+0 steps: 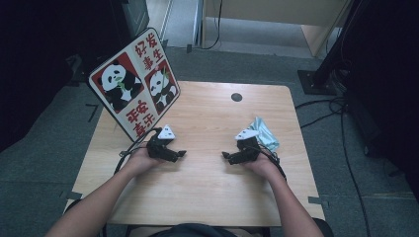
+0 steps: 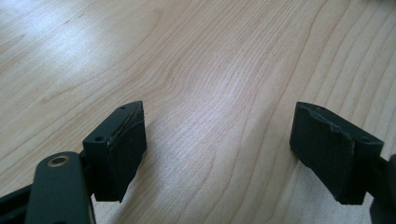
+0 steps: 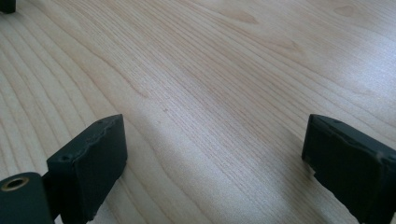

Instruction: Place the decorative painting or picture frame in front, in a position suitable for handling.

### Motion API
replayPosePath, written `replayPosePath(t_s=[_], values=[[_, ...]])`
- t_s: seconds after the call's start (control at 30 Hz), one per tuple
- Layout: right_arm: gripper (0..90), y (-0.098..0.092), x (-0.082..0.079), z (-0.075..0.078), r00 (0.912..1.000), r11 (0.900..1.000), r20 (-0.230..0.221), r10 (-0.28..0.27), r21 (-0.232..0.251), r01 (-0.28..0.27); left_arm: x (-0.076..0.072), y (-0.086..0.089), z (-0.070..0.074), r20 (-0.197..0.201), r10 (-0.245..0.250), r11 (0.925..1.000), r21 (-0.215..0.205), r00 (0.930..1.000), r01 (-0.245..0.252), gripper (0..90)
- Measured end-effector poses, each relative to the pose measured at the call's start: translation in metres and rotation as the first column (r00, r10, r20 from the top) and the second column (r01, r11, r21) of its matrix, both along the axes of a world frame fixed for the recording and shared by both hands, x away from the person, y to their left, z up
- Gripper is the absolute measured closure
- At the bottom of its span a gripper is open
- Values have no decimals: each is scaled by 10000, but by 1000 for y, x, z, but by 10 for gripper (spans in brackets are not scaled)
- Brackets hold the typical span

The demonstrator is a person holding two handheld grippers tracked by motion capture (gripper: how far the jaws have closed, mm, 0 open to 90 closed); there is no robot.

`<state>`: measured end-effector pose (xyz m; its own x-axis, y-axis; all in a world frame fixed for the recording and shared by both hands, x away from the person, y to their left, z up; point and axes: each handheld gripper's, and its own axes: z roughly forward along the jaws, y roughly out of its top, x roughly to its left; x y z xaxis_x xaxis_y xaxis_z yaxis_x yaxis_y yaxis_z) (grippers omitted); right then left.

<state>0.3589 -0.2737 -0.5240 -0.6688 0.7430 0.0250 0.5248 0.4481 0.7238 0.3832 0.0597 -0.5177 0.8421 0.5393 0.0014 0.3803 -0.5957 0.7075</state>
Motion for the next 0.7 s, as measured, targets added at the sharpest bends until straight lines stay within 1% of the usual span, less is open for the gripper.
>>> replayPosePath(t_s=[0.17, 0.23, 0.3, 0.37, 0.4, 0.43, 0.57, 0.7], values=[[67, 0, 0, 0, 10000, 10000, 47, -2, -12, 2, -1, -1, 0, -6, 97, 10000, 9, 10000, -97, 178], [67, -1, 1, 0, 9996, 9996, 57, -269, -5, 269, -1, -2, 0, -8, 119, 9999, 13, 9999, -119, 175], [68, -2, 4, 0, 9959, 9959, 54, -906, 12, 906, -1, -2, 0, -12, 145, 9999, 21, 9999, -145, 170], [68, -3, 8, 0, 9854, 9854, 1, -1704, 52, 1704, -1, -2, 0, -10, 178, 9998, 29, 9998, -178, 169], [68, -3, 10, 0, 9811, 9811, 12, -1934, 41, 1934, -1, -2, 0, -17, 187, 9998, 39, 9998, -186, 168], [68, -4, 10, 0, 9798, 9798, 1, -1998, 57, 1998, -1, -3, 0, -20, 203, 9998, 40, 9998, -203, 167], [68, -4, 10, 0, 9797, 9797, 1, -2005, 57, 2005, -3, -4, 0, -8, 324, 9995, 56, 9995, -324, 150], [68, -4, 10, 0, 9798, 9797, 8, -2002, 52, 2002, -3, -4, 0, -6, 303, 9995, 86, 9995, -303, 150]])
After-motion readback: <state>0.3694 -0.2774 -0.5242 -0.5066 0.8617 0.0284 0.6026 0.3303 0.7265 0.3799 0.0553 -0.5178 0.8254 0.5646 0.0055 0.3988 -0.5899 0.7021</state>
